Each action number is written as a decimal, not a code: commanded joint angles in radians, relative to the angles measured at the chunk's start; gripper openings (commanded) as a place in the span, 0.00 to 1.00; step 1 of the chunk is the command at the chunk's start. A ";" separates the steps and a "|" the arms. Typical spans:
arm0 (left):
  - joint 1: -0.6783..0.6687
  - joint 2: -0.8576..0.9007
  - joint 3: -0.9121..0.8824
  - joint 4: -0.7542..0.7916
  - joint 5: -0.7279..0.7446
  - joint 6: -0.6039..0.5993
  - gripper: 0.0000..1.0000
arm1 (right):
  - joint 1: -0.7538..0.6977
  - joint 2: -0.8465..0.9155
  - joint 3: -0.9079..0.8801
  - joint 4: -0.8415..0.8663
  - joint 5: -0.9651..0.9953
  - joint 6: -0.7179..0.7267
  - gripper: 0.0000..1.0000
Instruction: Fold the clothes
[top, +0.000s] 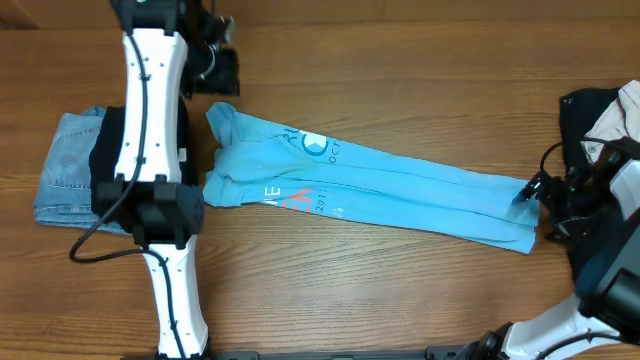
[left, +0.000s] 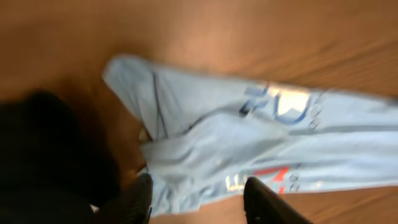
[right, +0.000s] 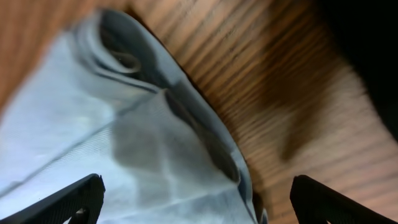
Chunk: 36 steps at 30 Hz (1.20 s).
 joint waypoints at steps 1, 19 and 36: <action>0.010 -0.076 0.156 0.000 0.044 -0.022 0.60 | 0.003 0.035 0.008 -0.037 -0.046 -0.090 0.95; 0.010 -0.093 0.225 0.021 -0.034 0.030 0.66 | 0.010 0.033 0.091 -0.095 -0.087 -0.065 0.04; 0.010 -0.099 0.225 0.020 -0.034 0.029 0.67 | 0.044 0.023 0.418 -0.263 -0.162 -0.161 0.04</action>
